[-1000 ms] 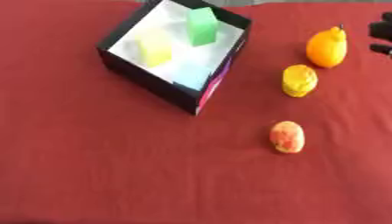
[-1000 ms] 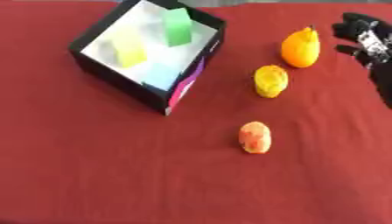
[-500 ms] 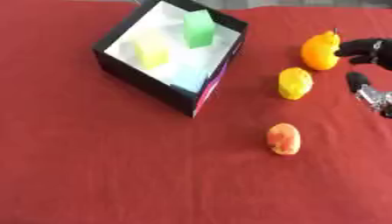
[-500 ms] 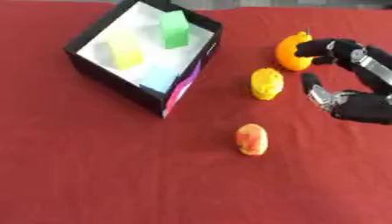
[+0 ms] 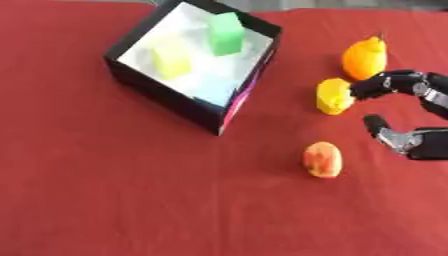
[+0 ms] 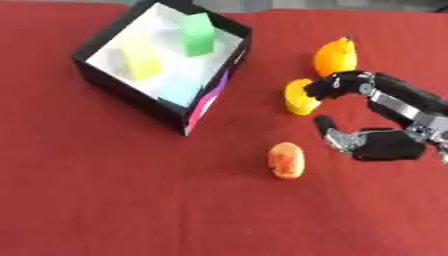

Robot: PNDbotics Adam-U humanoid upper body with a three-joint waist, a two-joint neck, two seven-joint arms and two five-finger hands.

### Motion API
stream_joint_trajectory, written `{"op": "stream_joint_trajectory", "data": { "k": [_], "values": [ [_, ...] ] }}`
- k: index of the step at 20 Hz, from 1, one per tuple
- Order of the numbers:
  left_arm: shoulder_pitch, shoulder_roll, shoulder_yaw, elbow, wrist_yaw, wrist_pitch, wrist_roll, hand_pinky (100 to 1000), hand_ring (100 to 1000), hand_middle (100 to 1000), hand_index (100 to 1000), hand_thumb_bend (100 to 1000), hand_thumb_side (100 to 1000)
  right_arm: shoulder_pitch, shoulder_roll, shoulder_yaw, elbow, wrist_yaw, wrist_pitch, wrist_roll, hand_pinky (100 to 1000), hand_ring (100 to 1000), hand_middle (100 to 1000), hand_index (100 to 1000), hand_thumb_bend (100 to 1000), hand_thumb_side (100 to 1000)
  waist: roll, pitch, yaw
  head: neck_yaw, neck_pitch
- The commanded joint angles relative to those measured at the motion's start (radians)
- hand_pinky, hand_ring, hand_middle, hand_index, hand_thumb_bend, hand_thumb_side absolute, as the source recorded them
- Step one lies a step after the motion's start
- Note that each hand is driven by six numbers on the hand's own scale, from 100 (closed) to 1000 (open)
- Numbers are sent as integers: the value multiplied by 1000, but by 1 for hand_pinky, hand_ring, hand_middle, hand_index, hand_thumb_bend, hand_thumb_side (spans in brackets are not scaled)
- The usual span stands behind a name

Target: Pick up objects on the table and place them in the box.

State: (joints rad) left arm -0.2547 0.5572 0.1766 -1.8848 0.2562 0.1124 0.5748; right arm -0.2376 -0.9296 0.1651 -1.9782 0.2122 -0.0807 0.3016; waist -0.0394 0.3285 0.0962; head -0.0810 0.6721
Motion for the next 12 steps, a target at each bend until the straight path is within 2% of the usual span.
{"op": "stream_joint_trajectory", "data": {
  "k": [1, 3, 4, 6, 9, 12],
  "values": [
    [-2, 17, 3, -12, 1, 2, -1, 786, 744, 719, 797, 272, 594, -14, -32, 16, -22, 69, 9, 19, 755, 721, 709, 841, 100, 287, 1, -24, 2, -5, 0],
    [-1, 16, 1, -11, 2, 3, -2, 786, 742, 715, 796, 270, 594, -22, -27, 32, -22, 112, 18, 29, 734, 692, 680, 824, 100, 286, 1, -24, 3, -8, 6],
    [-1, 15, 0, -11, 3, 4, -2, 785, 741, 711, 794, 269, 595, -24, -24, 40, -22, 135, 21, 33, 726, 679, 661, 814, 126, 323, 1, -24, 3, -10, 7],
    [0, 12, 0, -10, 4, 5, -1, 784, 739, 705, 791, 267, 593, -27, -13, 53, -22, 181, 29, 40, 724, 673, 633, 809, 188, 330, 0, -23, 4, -14, 10],
    [3, 10, 0, -10, 7, 7, 1, 784, 736, 698, 788, 265, 592, -33, 1, 66, -22, 246, 28, 38, 727, 690, 619, 827, 283, 320, 1, -23, 5, -17, 13],
    [3, 7, 0, -10, 8, 8, 3, 783, 735, 695, 787, 262, 591, -35, 15, 78, -22, 287, 15, 52, 742, 714, 609, 839, 342, 314, 1, -22, 5, -20, 16]
  ]
}}
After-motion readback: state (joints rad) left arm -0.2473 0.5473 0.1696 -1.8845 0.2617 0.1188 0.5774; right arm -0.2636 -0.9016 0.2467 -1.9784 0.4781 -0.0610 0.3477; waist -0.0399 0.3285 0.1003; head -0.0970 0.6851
